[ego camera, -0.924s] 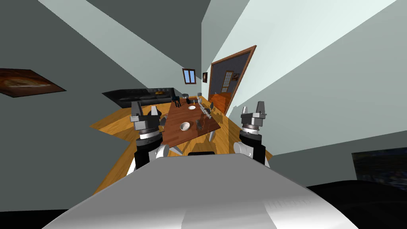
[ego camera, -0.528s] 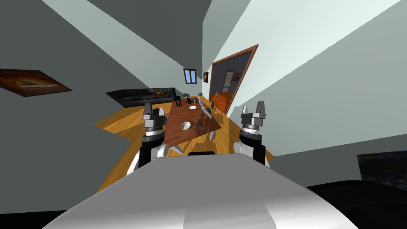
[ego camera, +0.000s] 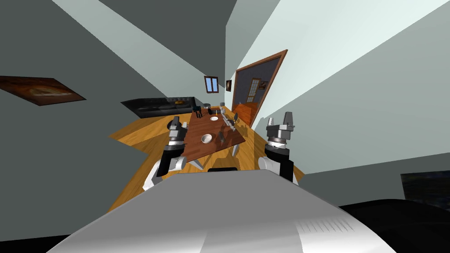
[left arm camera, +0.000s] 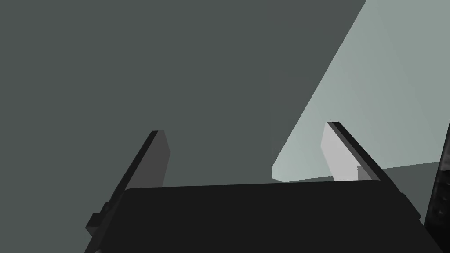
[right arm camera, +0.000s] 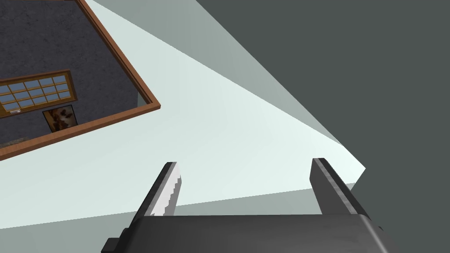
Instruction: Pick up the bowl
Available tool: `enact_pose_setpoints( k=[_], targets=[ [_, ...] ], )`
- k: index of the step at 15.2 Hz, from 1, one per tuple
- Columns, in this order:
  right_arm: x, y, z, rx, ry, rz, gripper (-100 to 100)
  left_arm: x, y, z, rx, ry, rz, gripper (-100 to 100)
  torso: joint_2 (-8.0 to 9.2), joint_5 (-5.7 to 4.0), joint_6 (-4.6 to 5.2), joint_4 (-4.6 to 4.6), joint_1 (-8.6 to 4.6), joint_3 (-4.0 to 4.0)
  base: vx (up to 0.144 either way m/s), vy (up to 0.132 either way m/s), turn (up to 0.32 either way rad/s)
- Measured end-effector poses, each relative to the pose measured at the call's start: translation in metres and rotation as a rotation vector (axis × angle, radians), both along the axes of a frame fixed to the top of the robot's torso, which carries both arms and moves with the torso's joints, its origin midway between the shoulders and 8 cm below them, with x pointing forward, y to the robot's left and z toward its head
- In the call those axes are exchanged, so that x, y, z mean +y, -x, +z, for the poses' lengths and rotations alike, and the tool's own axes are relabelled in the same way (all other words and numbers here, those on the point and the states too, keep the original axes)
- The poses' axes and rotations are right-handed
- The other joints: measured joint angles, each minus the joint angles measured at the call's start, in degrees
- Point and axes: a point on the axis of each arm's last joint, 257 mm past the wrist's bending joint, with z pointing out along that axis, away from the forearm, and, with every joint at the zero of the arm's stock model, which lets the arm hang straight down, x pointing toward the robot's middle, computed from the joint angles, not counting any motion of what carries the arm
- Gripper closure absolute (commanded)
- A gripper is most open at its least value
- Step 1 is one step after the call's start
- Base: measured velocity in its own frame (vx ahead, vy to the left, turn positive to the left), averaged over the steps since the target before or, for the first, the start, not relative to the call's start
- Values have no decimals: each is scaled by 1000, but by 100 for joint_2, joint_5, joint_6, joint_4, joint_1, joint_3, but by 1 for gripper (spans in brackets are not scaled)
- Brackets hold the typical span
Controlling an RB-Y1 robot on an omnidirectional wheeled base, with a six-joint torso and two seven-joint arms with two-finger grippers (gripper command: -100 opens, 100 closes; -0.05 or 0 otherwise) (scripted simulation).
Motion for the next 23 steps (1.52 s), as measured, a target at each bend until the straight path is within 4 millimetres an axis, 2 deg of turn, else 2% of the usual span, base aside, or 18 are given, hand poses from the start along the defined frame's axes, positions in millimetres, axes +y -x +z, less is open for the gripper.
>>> enact_pose_setpoints(
  k=[5, 17, 23],
  targets=[
    [0, 0, 0, 0, 0, 0, 0, 10, -39, -35, 120, 6, 3, -100, -4, 0, 0, -1, -3, -3, 6, 3, 24],
    [0, 0, 0, 0, 0, 0, 0, 30, -103, -103, 352, 40, 27, -100, -5, -1, 0, -1, -5, -3, 8, -1, 20],
    [0, 0, 0, 0, 0, 0, 0, 40, -133, -145, 479, 69, 45, -100, -5, -1, 0, -1, -6, -3, 8, -2, 19]
  ],
)
